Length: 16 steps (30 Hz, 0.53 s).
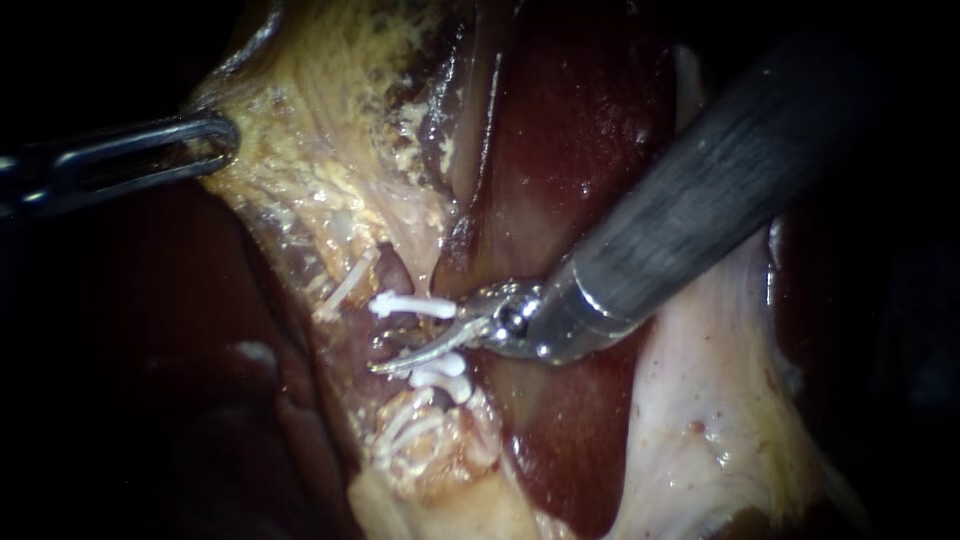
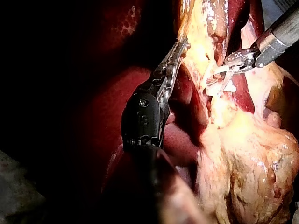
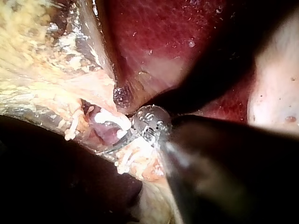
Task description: Go to the cutting position right tube
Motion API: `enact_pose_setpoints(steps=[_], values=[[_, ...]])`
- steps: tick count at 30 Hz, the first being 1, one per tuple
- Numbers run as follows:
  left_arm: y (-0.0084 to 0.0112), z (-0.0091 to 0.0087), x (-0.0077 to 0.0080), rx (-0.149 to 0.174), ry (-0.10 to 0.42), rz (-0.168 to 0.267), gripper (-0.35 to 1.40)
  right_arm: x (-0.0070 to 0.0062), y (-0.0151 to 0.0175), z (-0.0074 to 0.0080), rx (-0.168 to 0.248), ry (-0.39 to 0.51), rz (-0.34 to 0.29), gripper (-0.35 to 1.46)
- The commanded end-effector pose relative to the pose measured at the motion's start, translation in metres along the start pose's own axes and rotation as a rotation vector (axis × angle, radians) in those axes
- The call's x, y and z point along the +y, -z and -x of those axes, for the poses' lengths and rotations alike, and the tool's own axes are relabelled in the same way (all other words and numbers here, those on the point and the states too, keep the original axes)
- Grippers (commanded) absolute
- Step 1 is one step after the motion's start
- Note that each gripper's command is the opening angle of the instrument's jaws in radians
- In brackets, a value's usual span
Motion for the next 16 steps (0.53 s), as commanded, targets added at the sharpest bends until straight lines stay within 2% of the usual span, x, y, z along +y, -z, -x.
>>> enact_pose_setpoints(steps=[1, 16], values=[[0.0000, 0.0000, 0.0000, 0.000, 0.000, 0.000, -0.35, 0.0000, 0.0001, 0.0000, 0.000, -0.005, 0.001, 1.23], [0.0000, 0.0000, 0.0000, 0.000, 0.000, 0.000, -0.35, -0.0001, 0.0001, 0.0000, 0.000, -0.011, 0.000, 1.23]])
